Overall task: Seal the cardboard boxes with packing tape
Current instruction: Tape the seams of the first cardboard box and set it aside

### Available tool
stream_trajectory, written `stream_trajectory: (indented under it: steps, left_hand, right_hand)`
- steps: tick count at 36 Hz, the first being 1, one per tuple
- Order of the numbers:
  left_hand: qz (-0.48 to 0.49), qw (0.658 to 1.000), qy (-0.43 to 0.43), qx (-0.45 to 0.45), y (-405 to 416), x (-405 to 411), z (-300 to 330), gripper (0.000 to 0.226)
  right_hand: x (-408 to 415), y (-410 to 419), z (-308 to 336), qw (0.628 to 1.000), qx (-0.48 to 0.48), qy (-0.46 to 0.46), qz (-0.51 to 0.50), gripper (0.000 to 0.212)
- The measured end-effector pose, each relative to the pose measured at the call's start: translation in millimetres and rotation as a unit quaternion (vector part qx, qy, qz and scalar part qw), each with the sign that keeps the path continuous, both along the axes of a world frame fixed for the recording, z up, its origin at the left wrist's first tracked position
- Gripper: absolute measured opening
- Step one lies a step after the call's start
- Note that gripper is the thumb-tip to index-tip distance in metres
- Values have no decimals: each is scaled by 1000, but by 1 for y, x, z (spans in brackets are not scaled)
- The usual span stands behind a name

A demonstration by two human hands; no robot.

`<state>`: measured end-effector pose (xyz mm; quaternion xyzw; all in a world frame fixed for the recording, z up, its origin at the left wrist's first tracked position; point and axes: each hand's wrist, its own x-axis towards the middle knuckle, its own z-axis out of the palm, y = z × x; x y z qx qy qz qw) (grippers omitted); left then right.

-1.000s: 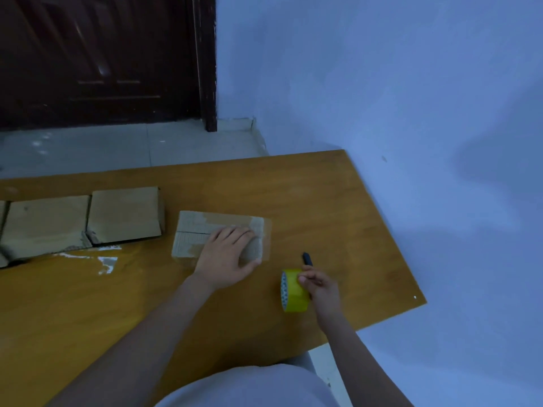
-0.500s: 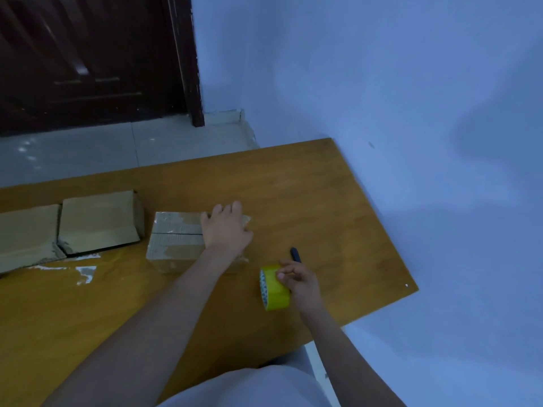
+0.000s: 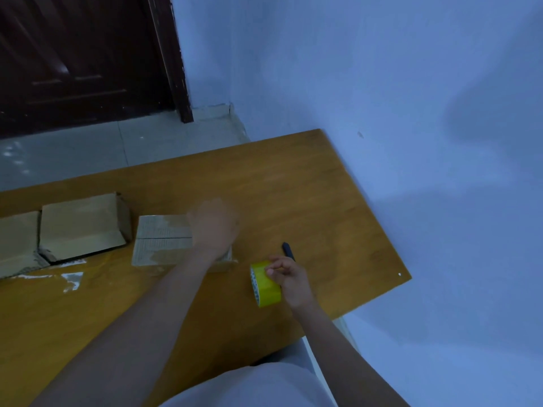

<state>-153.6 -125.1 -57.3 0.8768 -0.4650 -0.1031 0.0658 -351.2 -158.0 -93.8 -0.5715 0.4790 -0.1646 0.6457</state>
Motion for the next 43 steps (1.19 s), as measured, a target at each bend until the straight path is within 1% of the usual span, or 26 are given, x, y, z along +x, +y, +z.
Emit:
stream_trajectory:
  steps: [3,7,12,14,16,20,22,23,25,27,30,32,35,40,43]
  left_hand:
    - [-8,1000,9,8,-1,2,0,21]
    - [-18,1000,-1,-20,2,1,-3,33]
    - [-16,999,27,-30,2,1,-1,41]
    - [-4,997,65,-43,2,2,1,43]
    - [16,989,125,-71,3,5,5,43]
    - [41,956,263,-120,10,12,12,41]
    - [36,948,289,-128,14,17,14,40]
    - [19,950,286,-128,15,20,15,38]
    - [-49,962,251,-94,18,26,18,38]
    - [-131,974,181,-33,20,29,21,40]
    - [-197,977,70,45,21,29,20,32]
    - [-212,974,28,68,19,25,22,35]
    - [-227,967,-12,113,14,18,30,40]
    - [-249,951,-39,176,5,13,39,47]
    - [-250,942,-74,212,2,9,40,51]
  right_hand:
    - [0,1,2,1000,-5,2,4,27]
    - [0,2,2,1000,-9,-1,4,28]
    - [-2,5,4,1000,-6,1,-4,27]
    - [-2,6,4,1000,-6,4,-5,26]
    - [-2,6,5,1000,-6,5,-4,26]
    - [0,6,5,1000,-12,12,-6,27]
    - [0,6,7,1000,-6,9,-11,26]
    - [0,7,8,1000,-3,8,-11,25]
    - [0,7,9,1000,-7,9,-10,24]
    - [1,7,9,1000,-10,10,-10,24]
    - [1,7,10,1000,-9,12,-14,25]
    - [2,7,11,1000,-9,10,-14,26]
    - [1,9,12,1000,-7,11,-17,25]
    - [-1,8,9,1000,-10,18,-8,21]
    - [0,8,11,1000,-8,16,-4,22]
